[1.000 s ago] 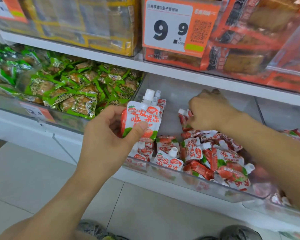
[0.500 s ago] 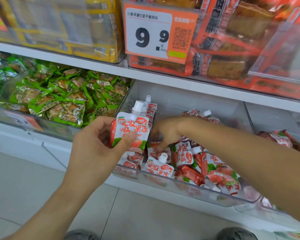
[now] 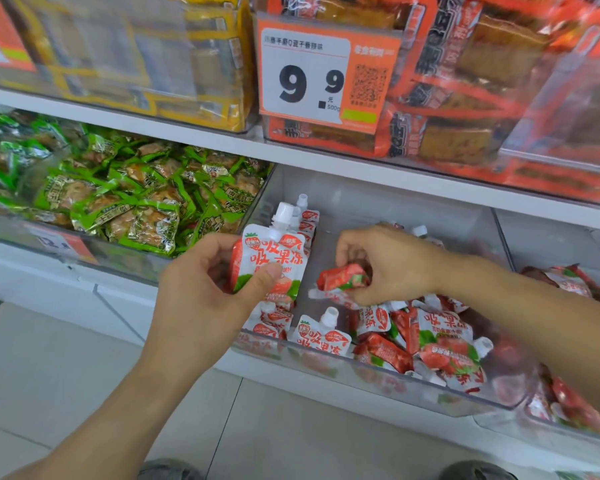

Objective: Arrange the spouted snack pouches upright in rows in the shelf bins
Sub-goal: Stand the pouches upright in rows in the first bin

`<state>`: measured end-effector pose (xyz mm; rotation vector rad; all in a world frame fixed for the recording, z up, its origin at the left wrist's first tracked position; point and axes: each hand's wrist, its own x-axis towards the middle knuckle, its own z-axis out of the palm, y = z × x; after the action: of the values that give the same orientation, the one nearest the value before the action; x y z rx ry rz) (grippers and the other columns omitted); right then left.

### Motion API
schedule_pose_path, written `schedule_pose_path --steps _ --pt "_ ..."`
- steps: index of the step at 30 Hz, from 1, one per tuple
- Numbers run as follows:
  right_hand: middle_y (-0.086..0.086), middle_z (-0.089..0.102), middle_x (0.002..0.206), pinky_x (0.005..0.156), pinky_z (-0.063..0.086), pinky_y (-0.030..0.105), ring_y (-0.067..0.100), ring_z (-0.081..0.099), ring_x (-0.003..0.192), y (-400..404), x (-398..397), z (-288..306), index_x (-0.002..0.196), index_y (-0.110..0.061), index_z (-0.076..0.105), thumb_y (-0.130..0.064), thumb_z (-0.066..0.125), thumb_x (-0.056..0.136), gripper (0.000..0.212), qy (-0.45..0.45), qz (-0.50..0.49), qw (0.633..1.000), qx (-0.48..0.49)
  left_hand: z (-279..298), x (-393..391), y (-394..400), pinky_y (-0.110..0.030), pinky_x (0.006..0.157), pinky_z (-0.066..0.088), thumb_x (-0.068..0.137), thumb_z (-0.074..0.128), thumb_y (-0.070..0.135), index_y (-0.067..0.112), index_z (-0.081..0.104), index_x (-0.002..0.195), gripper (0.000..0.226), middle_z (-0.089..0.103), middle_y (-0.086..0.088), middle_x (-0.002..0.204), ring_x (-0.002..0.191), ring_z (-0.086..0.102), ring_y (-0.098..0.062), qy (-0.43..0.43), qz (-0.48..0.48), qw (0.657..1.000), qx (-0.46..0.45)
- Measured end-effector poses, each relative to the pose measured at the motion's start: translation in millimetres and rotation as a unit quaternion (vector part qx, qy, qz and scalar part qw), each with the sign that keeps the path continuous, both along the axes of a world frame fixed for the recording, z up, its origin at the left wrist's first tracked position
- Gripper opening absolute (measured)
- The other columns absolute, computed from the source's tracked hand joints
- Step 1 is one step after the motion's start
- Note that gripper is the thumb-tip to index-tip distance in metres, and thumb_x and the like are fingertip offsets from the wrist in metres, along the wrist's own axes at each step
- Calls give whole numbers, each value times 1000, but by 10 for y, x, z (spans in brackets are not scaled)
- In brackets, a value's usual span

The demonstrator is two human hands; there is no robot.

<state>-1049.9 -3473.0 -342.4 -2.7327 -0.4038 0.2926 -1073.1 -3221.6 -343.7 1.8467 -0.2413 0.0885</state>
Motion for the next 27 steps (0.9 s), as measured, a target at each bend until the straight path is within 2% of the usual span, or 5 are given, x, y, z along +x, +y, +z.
schedule_pose_path --steps 4,7,14,18,27 --pt "-10 59 108 82 50 32 9 59 90 40 -184 -32 131 -31 48 -32 73 78 59 -65 -40 997 26 -6 14 -40 -12 62 52 68 77 33 19 65 96 33 74 15 84 76 71 -2 11 8 1000 -15" --pt "-8 60 90 67 43 24 6 55 78 156 -241 -123 109 -26 55 -26 76 75 40 -83 -59 992 74 -23 31 -63 -11 63 51 67 77 35 19 64 97 37 74 14 85 78 70 -1 17 23 999 -25" --pt "-14 57 106 81 52 29 7 59 90 177 -332 -175 122 -30 50 -45 76 80 52 144 -20 989 39 -46 42 -47 -9 60 50 77 79 19 16 60 100 30 73 9 88 77 69 1 17 41 999 -20" --pt "-30 50 102 73 41 3 -17 53 86 178 -307 -122 138 -40 40 -31 69 89 57 171 37 983 48 -14 14 -79 -5 55 47 81 75 14 21 56 109 34 68 15 88 76 64 11 6 35 999 -19" --pt "-14 62 90 72 54 29 1 59 76 115 -363 -245 106 -31 56 -21 75 80 34 112 57 990 57 -65 25 -99 -11 71 48 83 73 28 29 67 101 19 67 12 96 90 65 -5 -94 -26 994 47"
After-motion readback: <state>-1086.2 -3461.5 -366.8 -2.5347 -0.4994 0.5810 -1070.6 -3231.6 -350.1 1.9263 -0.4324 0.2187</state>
